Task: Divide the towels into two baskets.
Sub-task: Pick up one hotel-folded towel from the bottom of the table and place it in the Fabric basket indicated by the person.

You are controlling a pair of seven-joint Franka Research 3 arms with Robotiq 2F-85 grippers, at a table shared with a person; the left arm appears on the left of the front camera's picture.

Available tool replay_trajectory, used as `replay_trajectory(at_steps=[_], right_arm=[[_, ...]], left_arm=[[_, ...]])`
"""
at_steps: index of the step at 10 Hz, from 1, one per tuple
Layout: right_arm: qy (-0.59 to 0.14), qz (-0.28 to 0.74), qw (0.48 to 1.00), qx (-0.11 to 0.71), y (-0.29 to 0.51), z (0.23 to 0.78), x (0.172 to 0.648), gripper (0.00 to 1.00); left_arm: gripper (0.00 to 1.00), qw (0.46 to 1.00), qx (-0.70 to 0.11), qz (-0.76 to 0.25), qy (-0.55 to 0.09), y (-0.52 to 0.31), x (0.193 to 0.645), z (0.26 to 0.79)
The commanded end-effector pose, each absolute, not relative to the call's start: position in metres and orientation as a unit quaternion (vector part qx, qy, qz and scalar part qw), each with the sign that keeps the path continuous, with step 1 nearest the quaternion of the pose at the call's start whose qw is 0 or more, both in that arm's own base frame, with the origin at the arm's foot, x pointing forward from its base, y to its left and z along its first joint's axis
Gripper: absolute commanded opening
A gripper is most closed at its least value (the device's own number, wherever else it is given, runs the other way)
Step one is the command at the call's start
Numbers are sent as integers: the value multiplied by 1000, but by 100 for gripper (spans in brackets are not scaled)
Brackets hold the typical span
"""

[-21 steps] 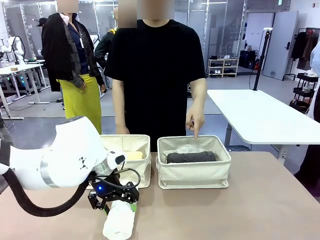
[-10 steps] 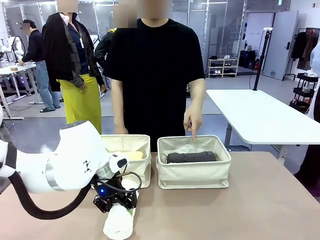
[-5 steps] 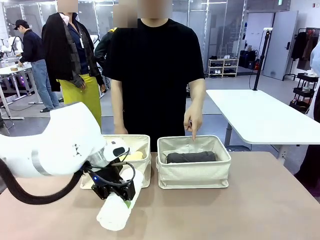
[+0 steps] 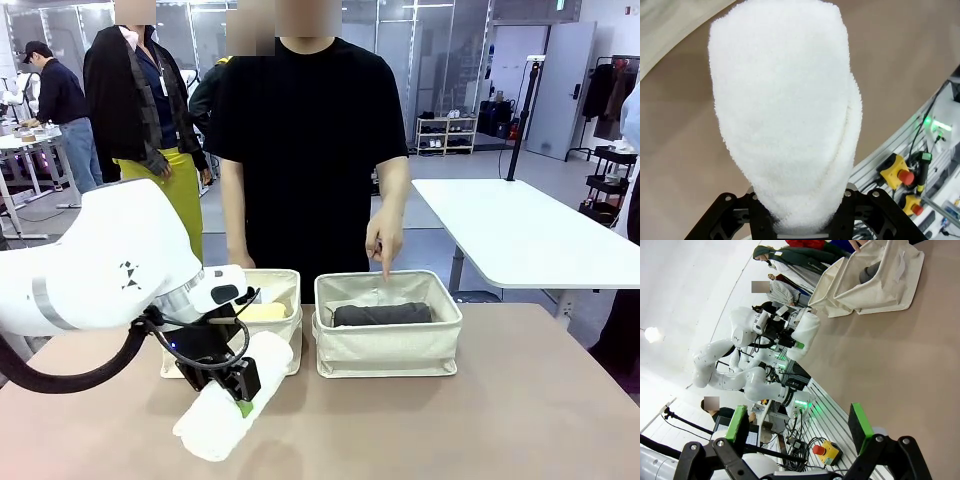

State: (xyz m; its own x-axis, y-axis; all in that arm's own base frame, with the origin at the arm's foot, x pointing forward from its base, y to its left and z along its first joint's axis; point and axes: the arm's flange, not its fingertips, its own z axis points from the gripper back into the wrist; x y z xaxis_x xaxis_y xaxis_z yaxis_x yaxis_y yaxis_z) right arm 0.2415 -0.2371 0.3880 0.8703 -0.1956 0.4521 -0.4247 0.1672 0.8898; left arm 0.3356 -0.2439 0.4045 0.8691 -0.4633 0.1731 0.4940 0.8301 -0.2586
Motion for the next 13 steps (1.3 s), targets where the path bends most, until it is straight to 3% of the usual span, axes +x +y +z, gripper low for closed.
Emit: replay_trajectory(at_steps=[1,3,4,5,10,13], right_arm=[[-242,78,723,642,-236,392,238,100],[-242,78,723,642,-236,392,238,100],[-242,78,723,642,-236,392,238,100],[-242,78,723,642,-236,392,238,100],[-242,78,723,642,-236,392,238,100],[-242,78,723,642,-236,392,238,100]], left_arm=[[34,960,-147,-229,-61,-248,339,401],[34,960,-147,-229,-61,-248,339,401],[39,959,-148,-235,-49,-245,339,397],[39,922,-99,-352,-131,-261,342,410],[39,798,36,-570,-193,-338,385,499],[39,690,91,-685,-216,-403,425,512]])
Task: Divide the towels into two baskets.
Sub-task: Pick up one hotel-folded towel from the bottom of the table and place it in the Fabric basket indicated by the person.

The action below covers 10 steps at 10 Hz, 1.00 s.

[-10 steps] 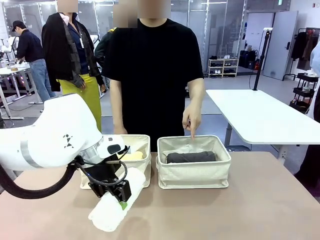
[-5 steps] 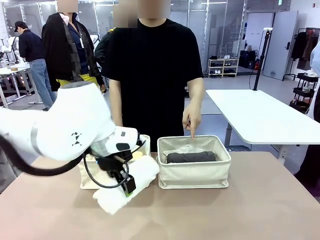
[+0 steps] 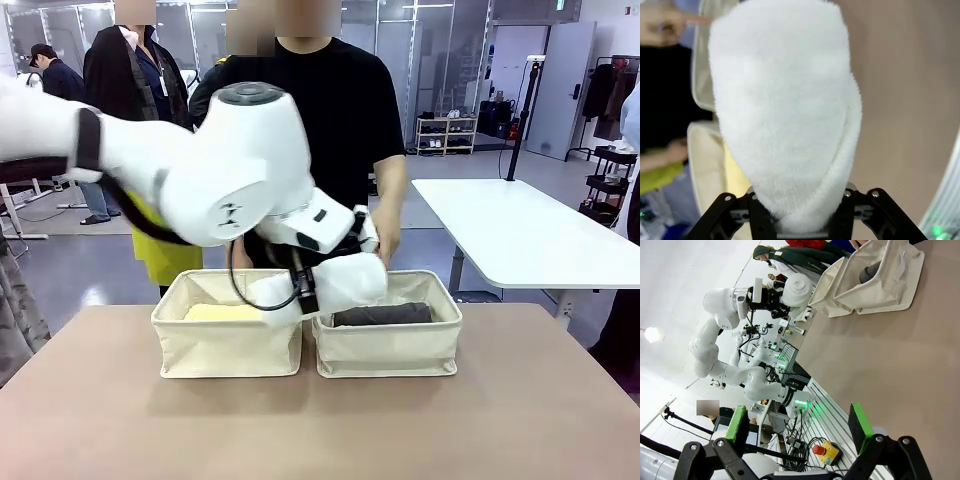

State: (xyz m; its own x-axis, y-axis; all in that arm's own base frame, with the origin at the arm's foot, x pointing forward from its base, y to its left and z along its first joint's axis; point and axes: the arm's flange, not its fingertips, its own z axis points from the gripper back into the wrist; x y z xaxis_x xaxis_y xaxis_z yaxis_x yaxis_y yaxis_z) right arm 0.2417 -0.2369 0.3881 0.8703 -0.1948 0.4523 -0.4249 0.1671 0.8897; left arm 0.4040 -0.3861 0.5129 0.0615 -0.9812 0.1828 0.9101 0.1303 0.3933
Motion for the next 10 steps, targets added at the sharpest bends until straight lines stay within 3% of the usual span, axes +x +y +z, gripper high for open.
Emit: replay_trajectory(at_steps=[1,8,10], right_arm=[[-242,78,723,642,-236,392,238,100],[-242,78,723,642,-236,392,238,100],[-242,78,723,642,-236,392,238,100]], left_arm=[[39,684,83,-691,-217,-419,439,514],[39,658,179,-661,-313,-471,466,470],[39,656,173,-658,-328,-479,476,457]])
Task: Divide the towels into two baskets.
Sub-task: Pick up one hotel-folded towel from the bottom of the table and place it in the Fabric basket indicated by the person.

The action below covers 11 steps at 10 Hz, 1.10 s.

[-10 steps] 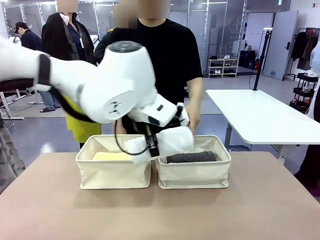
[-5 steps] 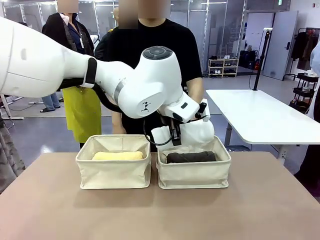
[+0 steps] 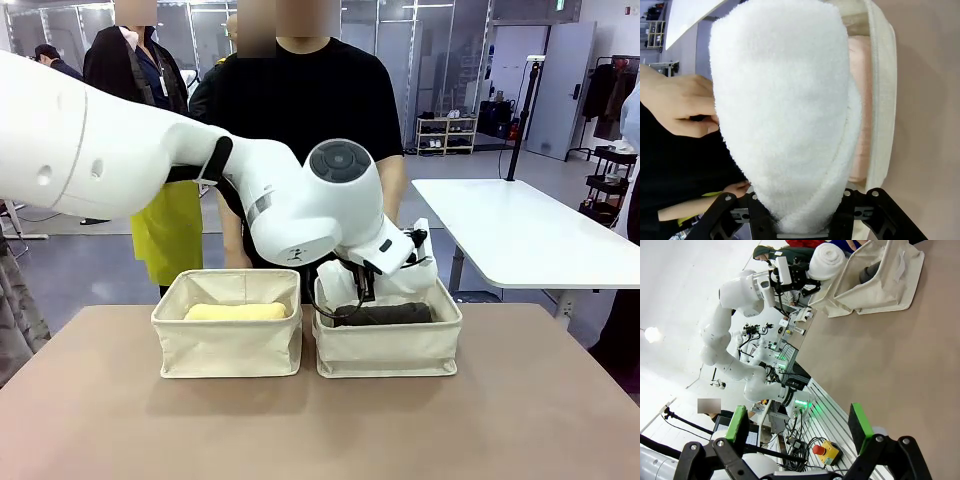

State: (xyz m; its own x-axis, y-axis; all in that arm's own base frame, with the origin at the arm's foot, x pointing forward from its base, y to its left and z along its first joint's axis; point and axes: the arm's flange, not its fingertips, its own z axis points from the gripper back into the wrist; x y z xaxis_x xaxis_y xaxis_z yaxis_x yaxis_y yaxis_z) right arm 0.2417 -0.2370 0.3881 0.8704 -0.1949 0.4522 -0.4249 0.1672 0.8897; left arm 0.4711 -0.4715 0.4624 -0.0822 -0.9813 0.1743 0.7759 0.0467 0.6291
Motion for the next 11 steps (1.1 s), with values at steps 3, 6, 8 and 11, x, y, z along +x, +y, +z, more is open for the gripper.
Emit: replay_trajectory(at_steps=[3,6,8,11], right_arm=[[-242,78,723,642,-236,392,238,100],[-242,78,723,642,-236,392,238,100],[-242,78,723,642,-236,392,238,100],[-242,78,723,642,-236,392,238,100]], left_arm=[[39,662,194,-663,-292,-493,497,442],[55,664,214,-658,-284,-495,498,439],[70,662,212,-661,-282,-496,496,438],[94,662,209,-662,-282,-494,493,439]])
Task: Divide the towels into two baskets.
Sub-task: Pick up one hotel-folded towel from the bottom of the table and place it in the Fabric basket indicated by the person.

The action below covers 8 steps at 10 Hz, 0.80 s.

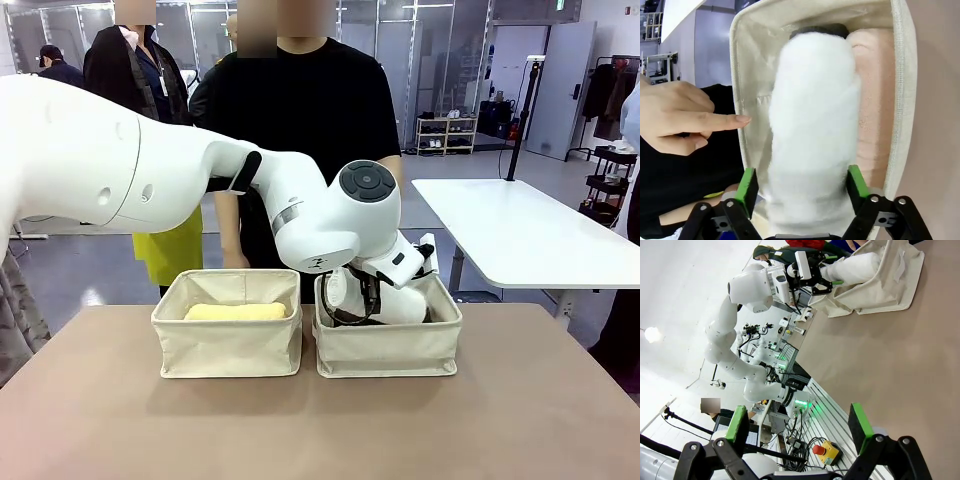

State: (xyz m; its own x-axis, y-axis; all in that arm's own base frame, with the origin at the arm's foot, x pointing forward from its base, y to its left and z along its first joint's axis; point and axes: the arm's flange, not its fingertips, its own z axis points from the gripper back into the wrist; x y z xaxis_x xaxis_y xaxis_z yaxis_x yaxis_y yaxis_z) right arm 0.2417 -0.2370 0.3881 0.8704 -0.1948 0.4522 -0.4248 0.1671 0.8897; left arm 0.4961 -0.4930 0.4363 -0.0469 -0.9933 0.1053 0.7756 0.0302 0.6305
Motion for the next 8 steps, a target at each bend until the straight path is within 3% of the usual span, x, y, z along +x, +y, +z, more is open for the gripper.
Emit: replay_trajectory(at_steps=[1,8], right_arm=[[-242,78,723,642,-236,392,238,100],[-242,78,723,642,-236,392,238,100]], left_arm=[[100,662,208,-662,-284,-493,492,439],[100,662,196,-668,-279,-493,496,438]])
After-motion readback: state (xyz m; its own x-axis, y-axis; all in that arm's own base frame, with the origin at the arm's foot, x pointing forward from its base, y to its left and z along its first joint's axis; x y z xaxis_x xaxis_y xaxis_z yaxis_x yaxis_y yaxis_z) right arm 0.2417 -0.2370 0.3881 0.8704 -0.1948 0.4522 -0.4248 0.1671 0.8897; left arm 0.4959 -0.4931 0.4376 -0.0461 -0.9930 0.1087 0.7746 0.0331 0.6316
